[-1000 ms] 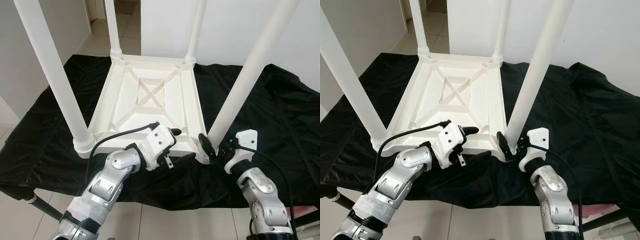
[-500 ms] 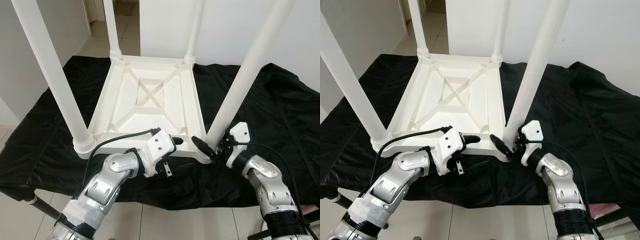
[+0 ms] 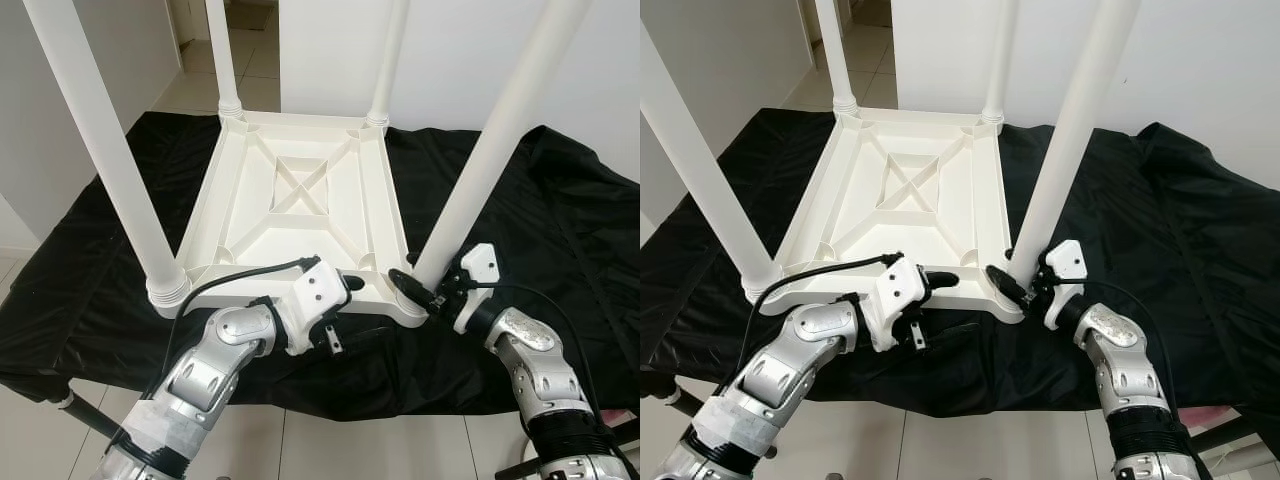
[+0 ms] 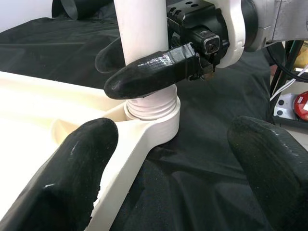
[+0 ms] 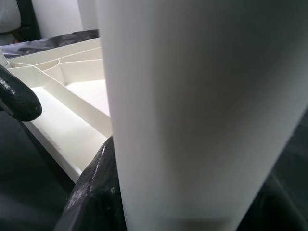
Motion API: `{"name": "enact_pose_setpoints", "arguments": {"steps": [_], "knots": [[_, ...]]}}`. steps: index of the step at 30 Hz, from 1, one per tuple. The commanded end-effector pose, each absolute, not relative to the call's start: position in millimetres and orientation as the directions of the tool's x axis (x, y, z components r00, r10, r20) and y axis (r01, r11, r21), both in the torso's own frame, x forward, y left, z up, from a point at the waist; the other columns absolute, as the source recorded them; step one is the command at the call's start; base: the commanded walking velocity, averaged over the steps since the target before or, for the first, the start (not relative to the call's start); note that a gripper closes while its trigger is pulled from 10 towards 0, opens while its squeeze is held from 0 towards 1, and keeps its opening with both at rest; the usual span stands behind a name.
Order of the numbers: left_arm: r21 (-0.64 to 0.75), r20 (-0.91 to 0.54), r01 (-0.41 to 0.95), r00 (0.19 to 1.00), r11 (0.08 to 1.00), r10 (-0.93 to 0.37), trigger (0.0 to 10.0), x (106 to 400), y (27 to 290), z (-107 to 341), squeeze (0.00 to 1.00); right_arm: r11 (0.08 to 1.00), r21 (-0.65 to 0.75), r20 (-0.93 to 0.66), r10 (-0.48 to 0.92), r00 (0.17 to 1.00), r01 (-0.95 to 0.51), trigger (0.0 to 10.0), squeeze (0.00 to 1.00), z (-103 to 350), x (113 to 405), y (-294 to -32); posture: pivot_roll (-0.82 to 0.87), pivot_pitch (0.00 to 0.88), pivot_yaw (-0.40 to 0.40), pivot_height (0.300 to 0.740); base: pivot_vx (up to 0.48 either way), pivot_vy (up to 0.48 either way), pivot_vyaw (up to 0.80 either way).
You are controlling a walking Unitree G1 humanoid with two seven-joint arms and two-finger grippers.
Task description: Building children table
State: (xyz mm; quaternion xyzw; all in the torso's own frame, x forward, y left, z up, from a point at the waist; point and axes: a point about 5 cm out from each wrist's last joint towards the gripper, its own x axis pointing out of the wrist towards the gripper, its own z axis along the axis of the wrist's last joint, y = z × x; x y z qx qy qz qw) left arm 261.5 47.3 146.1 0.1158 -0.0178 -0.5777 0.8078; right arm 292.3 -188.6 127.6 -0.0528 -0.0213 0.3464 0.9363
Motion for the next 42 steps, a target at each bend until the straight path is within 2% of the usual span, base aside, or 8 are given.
{"name": "enact_pose_setpoints", "arguments": {"steps": [1,13,19,27,30,40,41,42], "knots": [[0.207,-0.124,0.936,0.315,0.286,-0.941,10.0,259,46,143,0.0,0.77,-0.087,0.01,0.635,0.772,-0.632,10.0,0.0,124,290,-186,-0.02,0.0,-0.026,0.74,0.0,0.0,0.0],[0.198,-0.123,0.937,0.315,0.288,-0.941,10.0,258,43,142,0.0,0.909,-0.017,0.114,0.415,0.902,-0.416,10.0,0.0,131,287,-171,-0.02,0.0,-0.026,0.74,0.0,0.0,0.0],[0.205,-0.13,0.934,0.322,0.292,-0.938,10.0,259,42,140,0.0,0.98,0.026,0.069,0.197,0.978,-0.199,10.0,0.0,122,285,-165,-0.03,0.0,-0.027,0.74,0.0,0.0,0.0],[0.21,-0.124,0.932,0.326,0.296,-0.937,10.0,260,40,141,0.0,0.994,0.11,0.068,0.014,0.998,-0.021,10.0,0.0,122,284,-159,-0.03,0.0,-0.04,0.74,0.0,0.0,0.0],[0.209,-0.126,0.931,0.328,0.298,-0.936,10.0,258,41,140,0.0,0.985,0.127,0.028,-0.121,0.992,0.116,10.0,0.0,117,285,-153,-0.02,0.0,-0.051,0.74,0.0,0.0,0.0],[0.217,-0.122,0.927,0.338,0.307,-0.933,10.0,260,41,140,0.0,0.985,0.137,0.027,-0.108,0.994,0.103,10.0,0.0,122,285,-139,-0.01,0.0,-0.066,0.74,0.0,0.0,0.0],[0.218,-0.12,0.926,0.34,0.309,-0.933,10.0,260,40,140,0.0,0.985,0.137,0.028,-0.107,0.994,0.102,10.0,0.2,122,285,-139,-0.01,0.0,-0.067,0.74,0.0,0.0,0.0],[0.218,-0.119,0.926,0.34,0.31,-0.933,10.0,260,40,140,0.0,0.985,0.137,0.03,-0.106,0.994,0.101,10.0,1.0,121,284,-140,-0.01,0.0,-0.067,0.74,0.0,0.0,0.0]]}}
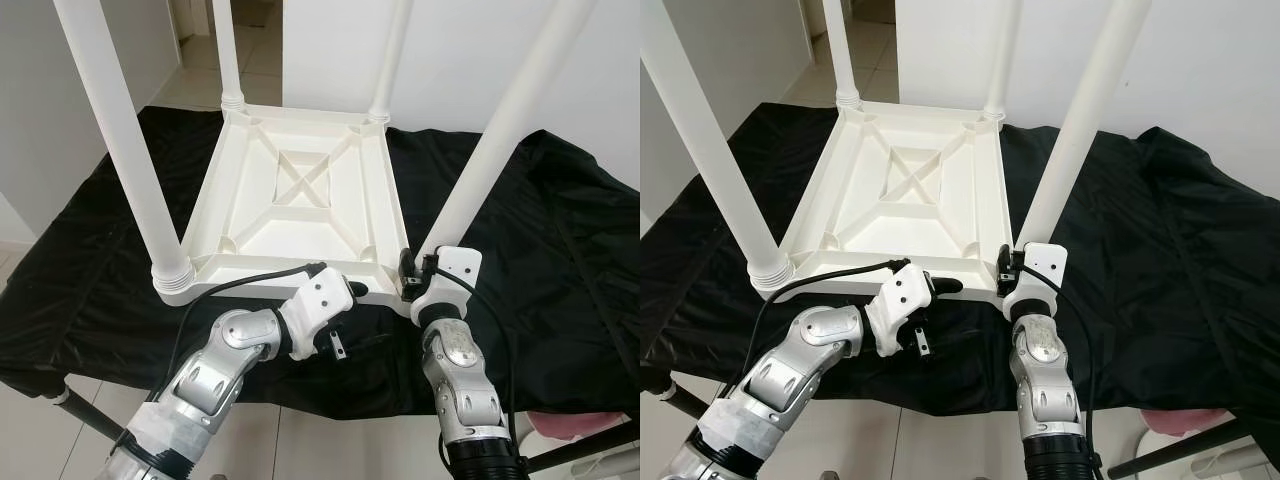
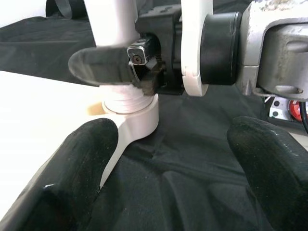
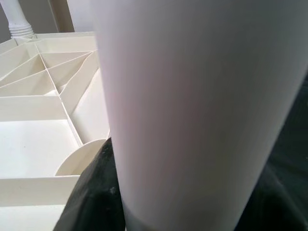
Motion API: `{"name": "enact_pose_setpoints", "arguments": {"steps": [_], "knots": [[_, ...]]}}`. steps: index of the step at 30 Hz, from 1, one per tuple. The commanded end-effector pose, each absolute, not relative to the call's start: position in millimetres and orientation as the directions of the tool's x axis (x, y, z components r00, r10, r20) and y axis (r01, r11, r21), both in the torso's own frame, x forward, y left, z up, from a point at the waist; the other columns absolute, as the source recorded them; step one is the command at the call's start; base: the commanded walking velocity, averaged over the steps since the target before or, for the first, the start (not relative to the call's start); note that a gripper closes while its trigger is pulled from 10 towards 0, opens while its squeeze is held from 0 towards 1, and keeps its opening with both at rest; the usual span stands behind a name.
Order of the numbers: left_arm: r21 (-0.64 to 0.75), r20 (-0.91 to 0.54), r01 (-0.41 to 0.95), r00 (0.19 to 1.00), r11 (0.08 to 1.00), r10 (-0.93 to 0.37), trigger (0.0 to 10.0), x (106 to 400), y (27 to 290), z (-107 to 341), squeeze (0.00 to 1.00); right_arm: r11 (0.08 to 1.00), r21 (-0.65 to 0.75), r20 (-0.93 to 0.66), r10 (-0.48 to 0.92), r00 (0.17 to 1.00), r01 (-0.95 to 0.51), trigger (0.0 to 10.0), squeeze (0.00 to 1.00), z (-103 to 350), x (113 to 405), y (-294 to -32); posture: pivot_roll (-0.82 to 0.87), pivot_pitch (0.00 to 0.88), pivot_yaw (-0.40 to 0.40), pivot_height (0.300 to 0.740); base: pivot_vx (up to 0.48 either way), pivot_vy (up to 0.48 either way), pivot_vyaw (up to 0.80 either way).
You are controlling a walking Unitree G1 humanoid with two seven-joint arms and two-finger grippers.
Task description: Building children table
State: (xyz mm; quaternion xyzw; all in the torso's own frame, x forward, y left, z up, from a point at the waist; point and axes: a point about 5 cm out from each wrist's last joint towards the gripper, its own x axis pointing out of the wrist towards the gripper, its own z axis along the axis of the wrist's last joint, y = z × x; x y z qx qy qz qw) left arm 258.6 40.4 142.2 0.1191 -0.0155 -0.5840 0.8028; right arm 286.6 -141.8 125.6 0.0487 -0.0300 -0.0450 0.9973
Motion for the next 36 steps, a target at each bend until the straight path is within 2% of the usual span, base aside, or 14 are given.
{"name": "enact_pose_setpoints", "arguments": {"steps": [1,12,13,14,15,20,25,31,36], "knots": [[0.218,-0.118,0.925,0.341,0.311,-0.933,10.0,260,40,140,0.0,0.986,0.137,0.035,-0.102,0.994,0.096,10.0,1.0,122,284,-140,-0.01,0.0,-0.071,0.74,0.0,0.0,0.0],[0.233,-0.109,0.918,0.353,0.321,-0.929,10.0,262,40,142,0.0,0.995,0.098,0.091,-0.041,0.995,0.032,10.0,1.0,130,286,-144,-0.02,0.0,-0.07,0.74,0.0,0.0,0.0],[0.24,-0.105,0.912,0.364,0.332,-0.925,10.0,264,41,142,0.0,0.995,0.098,0.095,0.008,0.995,-0.018,10.0,0.53,130,286,-143,-0.02,0.0,-0.069,0.74,0.0,0.0,0.0],[0.24,-0.105,0.912,0.364,0.332,-0.925,10.0,264,41,142,0.0,0.995,0.098,0.095,0.008,0.995,-0.018,10.0,0.53,130,286,-143,-0.02,0.0,-0.069,0.74,0.0,0.0,0.0],[0.246,-0.102,0.907,0.375,0.342,-0.921,10.0,265,41,142,0.0,0.995,0.091,0.099,0.043,0.994,-0.052,10.0,0.0,131,286,-143,-0.02,0.0,-0.069,0.74,0.0,0.0,0.0],[0.271,-0.096,0.884,0.418,0.381,-0.903,10.0,271,42,143,0.0,0.995,0.073,0.106,0.064,0.992,-0.072,10.0,0.0,133,289,-150,-0.02,0.0,-0.069,0.74,0.0,0.0,0.0],[0.296,-0.124,0.826,0.531,0.48,-0.838,10.0,288,49,139,0.0,0.993,0.063,0.115,0.088,0.99,-0.095,10.0,0.0,134,289,-154,-0.01,0.0,-0.071,0.74,0.0,0.0,0.0],[0.321,-0.146,0.801,0.568,0.505,-0.81,10.0,293,53,135,0.0,0.993,0.057,0.113,0.101,0.988,-0.108,10.0,0.0,133,288,-152,-0.01,0.0,-0.07,0.74,0.0,0.0,0.0],[0.342,-0.197,0.762,0.63,0.55,-0.751,10.0,304,59,127,0.0,0.984,0.054,0.114,0.164,0.98,-0.171,10.0,0.0,131,284,-144,-0.03,0.0,-0.059,0.74,0.0,0.0,0.0]]}}
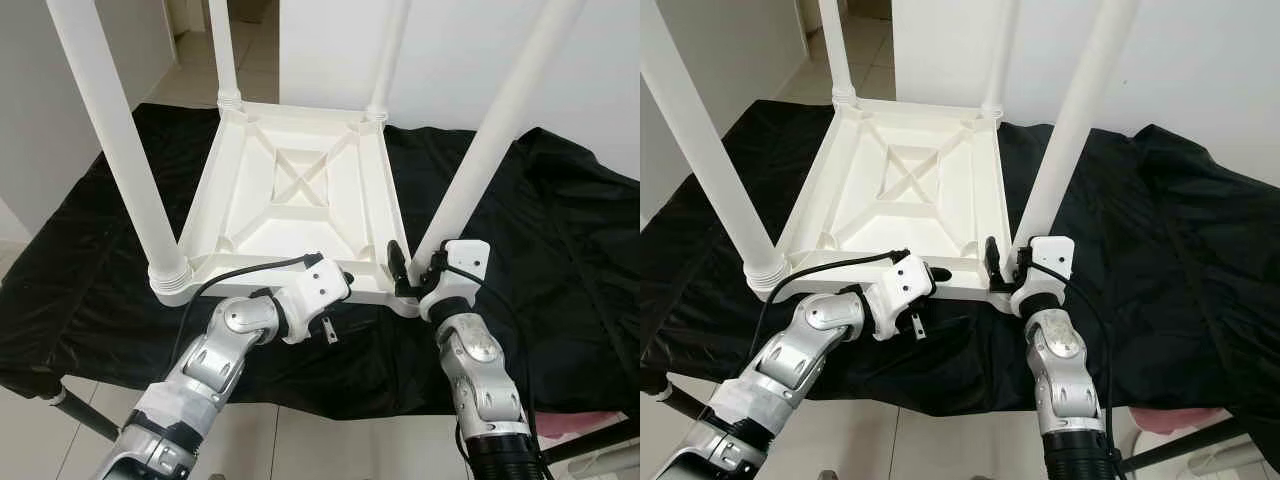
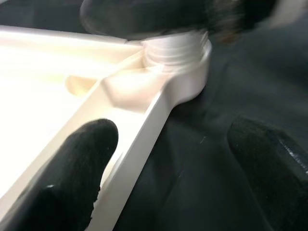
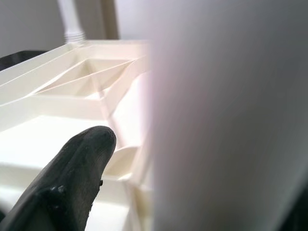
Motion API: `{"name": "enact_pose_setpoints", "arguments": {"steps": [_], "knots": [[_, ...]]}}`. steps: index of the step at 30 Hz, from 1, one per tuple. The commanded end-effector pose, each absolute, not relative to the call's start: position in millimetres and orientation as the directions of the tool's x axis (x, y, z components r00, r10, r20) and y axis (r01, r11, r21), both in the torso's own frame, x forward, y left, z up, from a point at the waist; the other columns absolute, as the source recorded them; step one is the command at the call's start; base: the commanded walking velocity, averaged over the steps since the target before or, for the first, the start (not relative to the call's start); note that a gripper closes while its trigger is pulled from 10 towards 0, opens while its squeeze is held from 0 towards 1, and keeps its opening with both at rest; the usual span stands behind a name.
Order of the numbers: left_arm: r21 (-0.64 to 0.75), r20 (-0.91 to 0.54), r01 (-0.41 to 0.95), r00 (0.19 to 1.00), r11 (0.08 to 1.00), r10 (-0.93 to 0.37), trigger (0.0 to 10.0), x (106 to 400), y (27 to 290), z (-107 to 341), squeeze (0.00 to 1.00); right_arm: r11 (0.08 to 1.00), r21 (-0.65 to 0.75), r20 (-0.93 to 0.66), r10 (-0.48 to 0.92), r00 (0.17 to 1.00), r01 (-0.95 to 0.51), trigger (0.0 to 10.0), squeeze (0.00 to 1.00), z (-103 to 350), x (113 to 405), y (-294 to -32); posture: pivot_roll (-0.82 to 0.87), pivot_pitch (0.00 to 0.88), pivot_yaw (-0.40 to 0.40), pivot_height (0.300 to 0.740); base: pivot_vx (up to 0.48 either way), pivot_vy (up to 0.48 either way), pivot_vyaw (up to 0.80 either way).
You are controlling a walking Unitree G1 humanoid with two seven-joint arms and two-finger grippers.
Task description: Building children table
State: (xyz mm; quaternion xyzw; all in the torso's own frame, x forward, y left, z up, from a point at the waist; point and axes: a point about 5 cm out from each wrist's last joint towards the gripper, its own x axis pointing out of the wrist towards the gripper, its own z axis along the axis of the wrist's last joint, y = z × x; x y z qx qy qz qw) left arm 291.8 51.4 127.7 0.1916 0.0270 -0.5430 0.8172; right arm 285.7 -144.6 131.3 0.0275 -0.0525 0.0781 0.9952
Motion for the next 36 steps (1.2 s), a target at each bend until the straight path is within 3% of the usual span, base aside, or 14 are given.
{"name": "enact_pose_setpoints", "arguments": {"steps": [1,6,17,18,19,21,33,34,36], "knots": [[0.347,-0.222,0.743,0.658,0.572,-0.72,10.0,309,62,123,0.0,0.983,0.05,0.111,0.172,0.979,-0.178,10.0,0.0,130,283,-144,-0.03,0.0,-0.056,0.74,0.0,0.0,0.0],[0.327,-0.288,0.7,0.713,0.635,-0.639,10.0,321,67,115,0.0,0.984,0.047,0.105,0.168,0.98,-0.174,10.0,0.0,128,281,-147,-0.04,0.0,-0.051,0.74,0.0,0.0,0.0],[0.342,-0.331,0.677,0.735,0.651,-0.591,10.0,328,76,109,0.0,0.982,0.049,0.098,0.176,0.98,-0.181,10.0,0.0,125,279,-144,-0.04,0.0,-0.047,0.74,0.0,0.0,0.0],[0.333,-0.336,0.683,0.73,0.65,-0.595,3.8,328,78,108,0.0,0.982,0.049,0.097,0.176,0.98,-0.181,10.0,0.0,125,279,-145,-0.03,0.0,-0.047,0.74,0.0,0.0,0.0],[0.333,-0.336,0.683,0.73,0.65,-0.595,3.8,328,78,108,0.0,0.982,0.049,0.097,0.176,0.98,-0.181,10.0,0.0,125,279,-145,-0.03,0.0,-0.047,0.74,0.0,0.0,0.0],[0.319,-0.342,0.689,0.724,0.651,-0.599,0.0,328,80,108,0.0,0.982,0.048,0.096,0.176,0.98,-0.181,10.0,0.0,125,279,-145,-0.03,0.0,-0.046,0.74,0.0,0.0,0.0],[0.303,-0.349,0.734,0.679,0.608,-0.646,0.0,320,83,107,0.0,0.982,0.033,0.085,0.181,0.98,-0.184,10.0,0.0,122,279,-149,-0.03,0.0,-0.045,0.74,0.0,0.0,0.0],[0.292,-0.344,0.783,0.622,0.549,-0.703,0.0,311,81,107,0.0,0.984,0.026,0.081,0.176,0.981,-0.179,10.0,0.0,122,279,-153,-0.02,0.0,-0.046,0.74,0.0,0.0,0.0],[0.288,-0.341,0.803,0.595,0.522,-0.728,0.0,307,79,108,0.0,0.984,0.024,0.08,0.174,0.981,-0.177,10.0,0.0,121,279,-154,-0.02,0.0,-0.046,0.74,0.0,0.0,0.0]]}}
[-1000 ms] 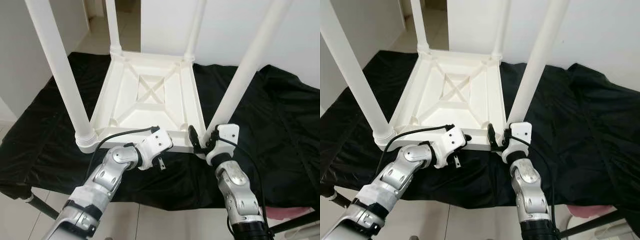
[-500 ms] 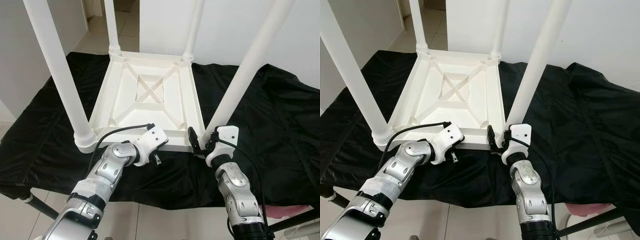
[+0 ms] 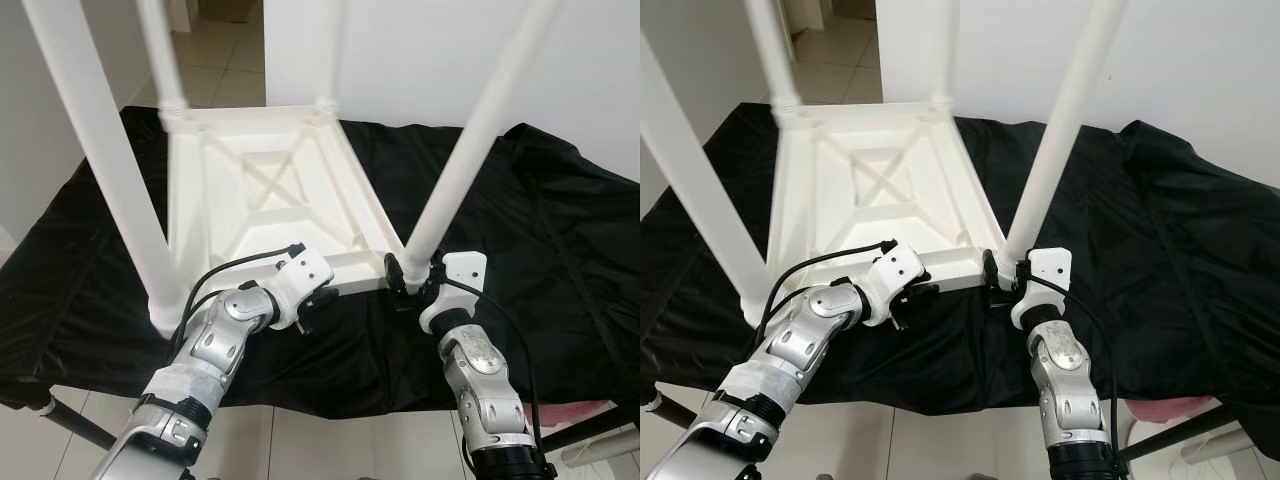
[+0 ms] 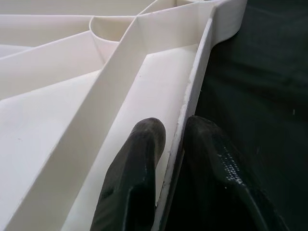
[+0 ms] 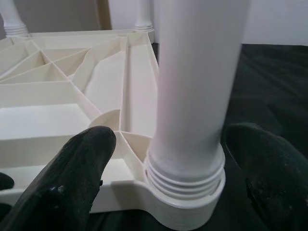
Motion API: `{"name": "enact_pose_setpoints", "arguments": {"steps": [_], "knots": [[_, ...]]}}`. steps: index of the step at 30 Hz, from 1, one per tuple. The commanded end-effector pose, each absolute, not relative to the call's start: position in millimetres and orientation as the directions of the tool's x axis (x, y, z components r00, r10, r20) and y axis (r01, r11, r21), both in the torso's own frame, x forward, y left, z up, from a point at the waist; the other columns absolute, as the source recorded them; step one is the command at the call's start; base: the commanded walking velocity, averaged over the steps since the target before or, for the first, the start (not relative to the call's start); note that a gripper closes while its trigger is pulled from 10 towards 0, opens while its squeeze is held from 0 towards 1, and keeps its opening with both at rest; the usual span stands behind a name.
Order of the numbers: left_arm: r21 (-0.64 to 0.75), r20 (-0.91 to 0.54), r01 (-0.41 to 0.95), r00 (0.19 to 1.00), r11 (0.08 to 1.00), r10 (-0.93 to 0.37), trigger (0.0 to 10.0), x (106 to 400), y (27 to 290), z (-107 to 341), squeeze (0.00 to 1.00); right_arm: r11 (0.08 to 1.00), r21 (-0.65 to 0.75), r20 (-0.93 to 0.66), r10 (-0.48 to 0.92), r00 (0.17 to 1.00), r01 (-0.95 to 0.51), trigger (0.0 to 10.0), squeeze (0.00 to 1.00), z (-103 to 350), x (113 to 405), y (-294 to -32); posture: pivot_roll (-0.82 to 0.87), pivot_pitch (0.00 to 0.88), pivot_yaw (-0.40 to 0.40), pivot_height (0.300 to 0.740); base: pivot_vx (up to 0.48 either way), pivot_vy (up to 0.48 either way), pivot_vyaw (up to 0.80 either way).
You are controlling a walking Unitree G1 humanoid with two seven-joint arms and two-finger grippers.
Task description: Building children table
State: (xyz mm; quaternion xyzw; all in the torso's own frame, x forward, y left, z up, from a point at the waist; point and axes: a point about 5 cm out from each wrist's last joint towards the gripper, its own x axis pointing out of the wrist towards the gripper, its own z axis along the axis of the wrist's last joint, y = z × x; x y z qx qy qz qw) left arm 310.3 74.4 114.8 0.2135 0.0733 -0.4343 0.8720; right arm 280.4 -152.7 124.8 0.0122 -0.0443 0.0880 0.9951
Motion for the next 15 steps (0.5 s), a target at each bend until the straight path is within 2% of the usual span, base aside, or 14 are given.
{"name": "enact_pose_setpoints", "arguments": {"steps": [1,2,3,4,10,15], "knots": [[0.282,-0.336,0.83,0.555,0.481,-0.761,3.1,301,77,108,0.0,0.984,0.022,0.078,0.174,0.982,-0.176,10.0,0.0,121,279,-155,-0.02,0.0,-0.046,0.74,0.0,0.0,0.0],[0.281,-0.332,0.843,0.533,0.458,-0.778,3.1,298,76,108,0.0,0.984,0.021,0.076,0.174,0.982,-0.176,10.0,0.0,121,279,-155,-0.02,0.0,-0.046,0.74,0.0,0.0,0.0],[0.29,-0.329,0.854,0.513,0.431,-0.793,4.9,294,75,108,0.0,0.984,0.02,0.074,0.175,0.982,-0.176,10.0,0.0,120,279,-155,-0.02,0.0,-0.045,0.74,0.0,0.0,0.0],[0.284,-0.328,0.87,0.484,0.404,-0.811,10.0,289,73,108,0.0,0.984,0.02,0.072,0.175,0.982,-0.177,10.0,0.0,119,278,-155,-0.02,0.0,-0.043,0.74,0.0,0.0,0.0],[0.258,-0.319,0.902,0.417,0.346,-0.851,10.0,278,68,109,0.0,0.984,0.022,0.066,0.174,0.982,-0.176,10.0,0.0,117,278,-154,-0.02,0.001,-0.034,0.74,0.0,0.0,0.0],[0.247,-0.314,0.91,0.4,0.333,-0.861,10.0,276,67,110,0.0,0.984,0.022,0.065,0.174,0.983,-0.176,10.0,0.0,117,278,-154,-0.02,0.001,-0.034,0.74,0.0,0.0,0.0]]}}
